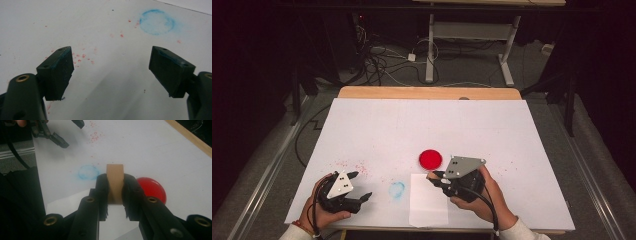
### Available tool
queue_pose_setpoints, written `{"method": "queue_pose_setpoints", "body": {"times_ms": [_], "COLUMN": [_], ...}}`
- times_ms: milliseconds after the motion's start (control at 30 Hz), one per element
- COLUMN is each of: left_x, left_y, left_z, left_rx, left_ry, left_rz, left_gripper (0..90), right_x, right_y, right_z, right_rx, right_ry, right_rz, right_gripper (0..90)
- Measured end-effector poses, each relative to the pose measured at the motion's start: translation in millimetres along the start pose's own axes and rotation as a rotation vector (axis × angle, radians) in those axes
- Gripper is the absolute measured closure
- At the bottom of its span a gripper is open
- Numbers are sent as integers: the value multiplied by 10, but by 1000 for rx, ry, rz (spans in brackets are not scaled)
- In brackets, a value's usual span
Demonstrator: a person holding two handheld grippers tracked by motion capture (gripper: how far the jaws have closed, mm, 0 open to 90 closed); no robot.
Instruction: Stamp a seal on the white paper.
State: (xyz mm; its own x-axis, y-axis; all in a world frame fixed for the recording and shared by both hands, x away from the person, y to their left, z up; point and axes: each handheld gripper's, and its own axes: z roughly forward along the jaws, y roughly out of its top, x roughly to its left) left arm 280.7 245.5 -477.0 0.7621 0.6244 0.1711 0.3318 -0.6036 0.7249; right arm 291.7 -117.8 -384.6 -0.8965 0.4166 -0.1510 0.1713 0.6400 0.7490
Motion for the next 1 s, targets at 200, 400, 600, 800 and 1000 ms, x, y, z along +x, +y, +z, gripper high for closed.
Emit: {"method": "queue_pose_setpoints", "body": {"times_ms": [200,400,600,800,1000], "left_x": [-4,-8,-5,-5,-7], "left_y": [3,6,3,3,3], "left_z": [2,8,14,13,14], "left_rx": [3,4,7,9,12], "left_ry": [0,0,-3,-3,-2], "left_rz": [3,1,-1,1,3], "left_gripper": [193,193,193,193,193], "right_x": [80,145,163,200,227], "right_y": [-70,-142,-214,-276,-316], "right_z": [104,224,323,447,533], "right_rx": [36,75,96,146,168], "right_ry": [22,41,45,65,70], "right_rz": [-9,-15,-3,-17,-23], "right_gripper": [758,758,758,759,758]}}
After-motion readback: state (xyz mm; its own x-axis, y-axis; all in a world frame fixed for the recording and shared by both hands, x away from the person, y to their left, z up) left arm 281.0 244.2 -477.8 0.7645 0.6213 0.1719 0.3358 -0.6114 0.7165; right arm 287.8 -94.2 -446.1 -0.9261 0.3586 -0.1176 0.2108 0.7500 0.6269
